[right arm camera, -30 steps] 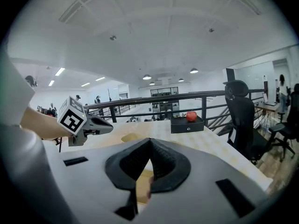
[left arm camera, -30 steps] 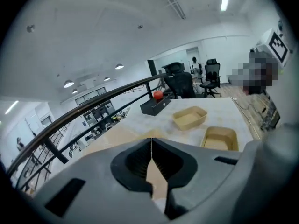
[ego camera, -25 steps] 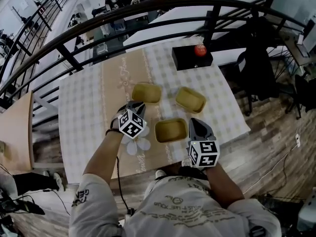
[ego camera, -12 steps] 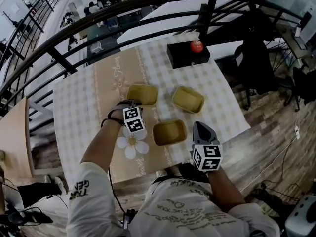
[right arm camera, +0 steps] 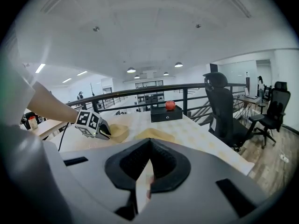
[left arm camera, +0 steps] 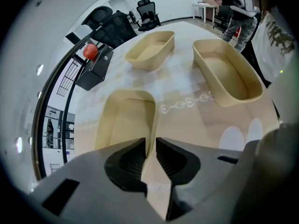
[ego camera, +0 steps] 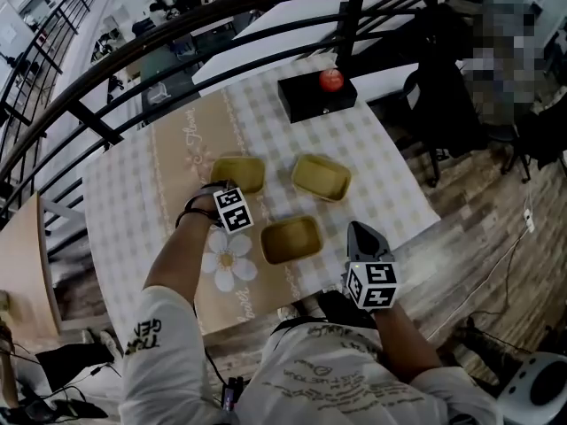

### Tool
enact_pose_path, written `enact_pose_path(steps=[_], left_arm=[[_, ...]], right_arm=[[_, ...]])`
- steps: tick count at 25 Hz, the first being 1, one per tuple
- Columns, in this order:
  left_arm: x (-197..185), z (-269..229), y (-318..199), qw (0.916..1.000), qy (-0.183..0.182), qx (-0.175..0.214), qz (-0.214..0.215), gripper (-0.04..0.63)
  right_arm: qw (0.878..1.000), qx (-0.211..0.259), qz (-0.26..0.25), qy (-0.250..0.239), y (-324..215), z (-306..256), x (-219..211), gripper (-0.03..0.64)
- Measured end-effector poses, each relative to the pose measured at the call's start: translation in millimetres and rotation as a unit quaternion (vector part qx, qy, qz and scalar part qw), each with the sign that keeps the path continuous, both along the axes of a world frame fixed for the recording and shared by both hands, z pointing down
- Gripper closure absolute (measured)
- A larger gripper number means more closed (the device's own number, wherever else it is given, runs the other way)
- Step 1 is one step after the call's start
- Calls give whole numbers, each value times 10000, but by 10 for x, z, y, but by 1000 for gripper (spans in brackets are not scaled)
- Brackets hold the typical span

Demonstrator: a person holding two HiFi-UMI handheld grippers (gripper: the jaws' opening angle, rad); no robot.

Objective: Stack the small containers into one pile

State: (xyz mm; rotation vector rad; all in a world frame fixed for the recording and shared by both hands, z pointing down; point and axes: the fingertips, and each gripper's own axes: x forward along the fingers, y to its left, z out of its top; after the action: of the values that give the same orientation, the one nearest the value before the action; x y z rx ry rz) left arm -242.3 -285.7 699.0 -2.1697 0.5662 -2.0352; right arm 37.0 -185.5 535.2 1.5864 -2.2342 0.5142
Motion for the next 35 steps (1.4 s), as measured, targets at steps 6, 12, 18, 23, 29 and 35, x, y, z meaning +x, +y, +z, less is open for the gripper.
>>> enact_pose_path(steps=[6,12,18,23,29,35], left_arm=[[67,2,-34,9999,-141,-8,-20,562],[107,-165,-55,9991,-92,340,-224,571],[284,-463,193,9970,205,424,-614,571],[509,-669,495,9970,211,438,-610,571],[889,-992,831,9970,340,444,-534,571],[1337,-1031,1218,9987,364,299,-178,571]], right_arm=[[10000,21,42,14,18,4,98,624],[10000,77,34,-33,-2,-10,141,624],[9997,169,-85,-121,14,-91,100,624],[9994,238,-172,-194,-3,-132,82,624],[9985,364,-300,-289,-17,-258,29,624],[9979,435,-352,-313,26,-290,54,624]])
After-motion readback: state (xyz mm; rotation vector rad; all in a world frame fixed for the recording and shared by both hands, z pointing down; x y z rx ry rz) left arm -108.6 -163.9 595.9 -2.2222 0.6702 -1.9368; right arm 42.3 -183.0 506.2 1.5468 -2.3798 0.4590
